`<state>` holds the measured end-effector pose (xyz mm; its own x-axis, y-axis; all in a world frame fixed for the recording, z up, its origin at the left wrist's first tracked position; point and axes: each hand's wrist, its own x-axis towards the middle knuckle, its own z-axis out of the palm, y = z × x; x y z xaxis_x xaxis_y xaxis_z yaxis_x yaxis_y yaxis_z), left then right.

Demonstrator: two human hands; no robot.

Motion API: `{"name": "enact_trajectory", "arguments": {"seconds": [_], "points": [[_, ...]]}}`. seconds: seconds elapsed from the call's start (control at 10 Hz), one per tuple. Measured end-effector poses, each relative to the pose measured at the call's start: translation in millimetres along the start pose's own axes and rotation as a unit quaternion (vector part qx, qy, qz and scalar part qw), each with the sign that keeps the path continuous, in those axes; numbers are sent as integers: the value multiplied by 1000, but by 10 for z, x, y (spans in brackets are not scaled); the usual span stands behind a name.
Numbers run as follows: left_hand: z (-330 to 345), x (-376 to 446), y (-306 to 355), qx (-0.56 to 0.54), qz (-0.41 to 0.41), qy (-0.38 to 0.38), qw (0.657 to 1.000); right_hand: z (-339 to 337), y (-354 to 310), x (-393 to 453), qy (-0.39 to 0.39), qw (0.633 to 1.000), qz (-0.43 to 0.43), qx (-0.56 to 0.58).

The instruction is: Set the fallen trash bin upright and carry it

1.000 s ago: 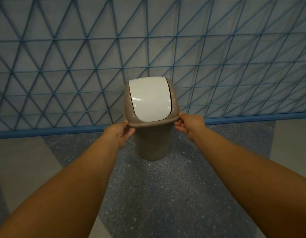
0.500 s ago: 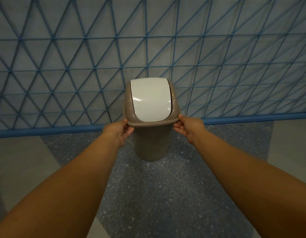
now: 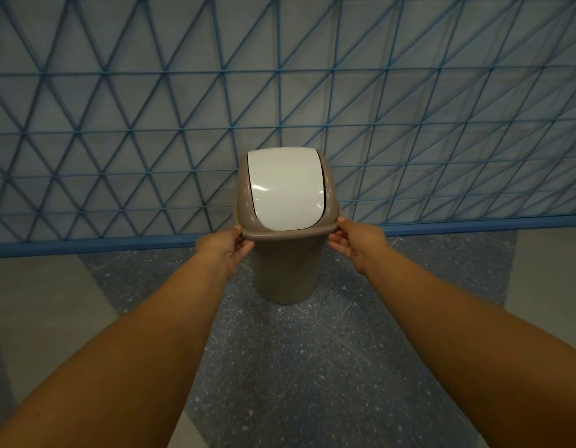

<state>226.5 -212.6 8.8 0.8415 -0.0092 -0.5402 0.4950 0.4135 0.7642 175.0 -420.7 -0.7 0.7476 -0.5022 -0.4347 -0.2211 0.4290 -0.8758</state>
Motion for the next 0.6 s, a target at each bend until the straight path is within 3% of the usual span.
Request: {"name": "enact_trajectory", "arguments": {"seconds": [0.5,0.6], "points": [[-55,-3,-29,10,24,13,1000,-1,46,-49,-16,1000,0,-5],[-125,-55,-34,50,14,27,998,-43,69,-68,36,998,-24,-53]]}}
